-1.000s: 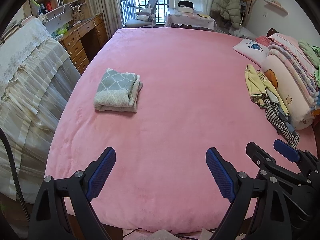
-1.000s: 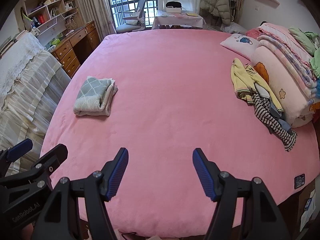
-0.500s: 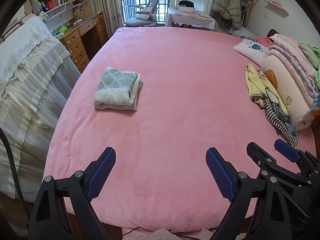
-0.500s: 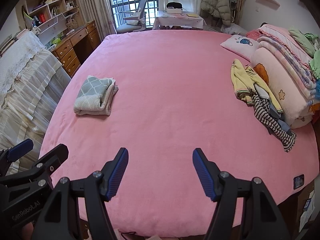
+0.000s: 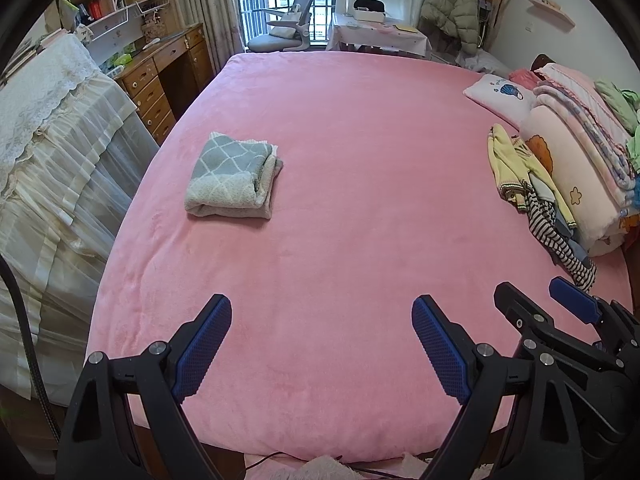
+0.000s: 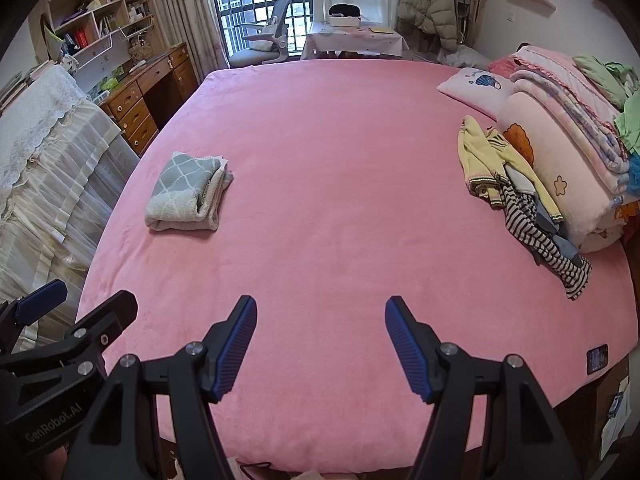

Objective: Fold small clothes

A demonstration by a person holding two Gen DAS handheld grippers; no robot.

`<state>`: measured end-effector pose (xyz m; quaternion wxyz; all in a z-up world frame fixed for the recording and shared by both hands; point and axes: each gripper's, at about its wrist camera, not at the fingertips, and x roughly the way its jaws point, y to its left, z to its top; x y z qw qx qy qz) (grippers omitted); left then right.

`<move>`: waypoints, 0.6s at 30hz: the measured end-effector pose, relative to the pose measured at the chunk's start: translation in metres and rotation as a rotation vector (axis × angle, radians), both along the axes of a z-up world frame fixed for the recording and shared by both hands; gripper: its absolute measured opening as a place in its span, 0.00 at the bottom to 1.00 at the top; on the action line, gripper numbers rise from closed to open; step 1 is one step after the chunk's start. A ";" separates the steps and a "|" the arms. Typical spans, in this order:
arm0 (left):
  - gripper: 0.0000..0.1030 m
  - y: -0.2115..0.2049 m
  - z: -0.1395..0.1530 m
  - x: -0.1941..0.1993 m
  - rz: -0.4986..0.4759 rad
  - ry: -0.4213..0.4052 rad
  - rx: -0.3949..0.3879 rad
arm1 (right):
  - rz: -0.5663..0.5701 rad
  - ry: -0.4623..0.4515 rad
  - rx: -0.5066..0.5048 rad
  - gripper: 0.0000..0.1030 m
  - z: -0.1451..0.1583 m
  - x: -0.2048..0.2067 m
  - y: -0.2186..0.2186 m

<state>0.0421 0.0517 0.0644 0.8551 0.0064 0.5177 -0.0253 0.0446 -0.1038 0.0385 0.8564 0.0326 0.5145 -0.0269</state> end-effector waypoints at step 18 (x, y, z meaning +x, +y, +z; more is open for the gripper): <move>0.88 0.002 -0.002 0.001 -0.003 0.005 -0.001 | 0.002 -0.001 -0.001 0.65 0.000 -0.001 -0.001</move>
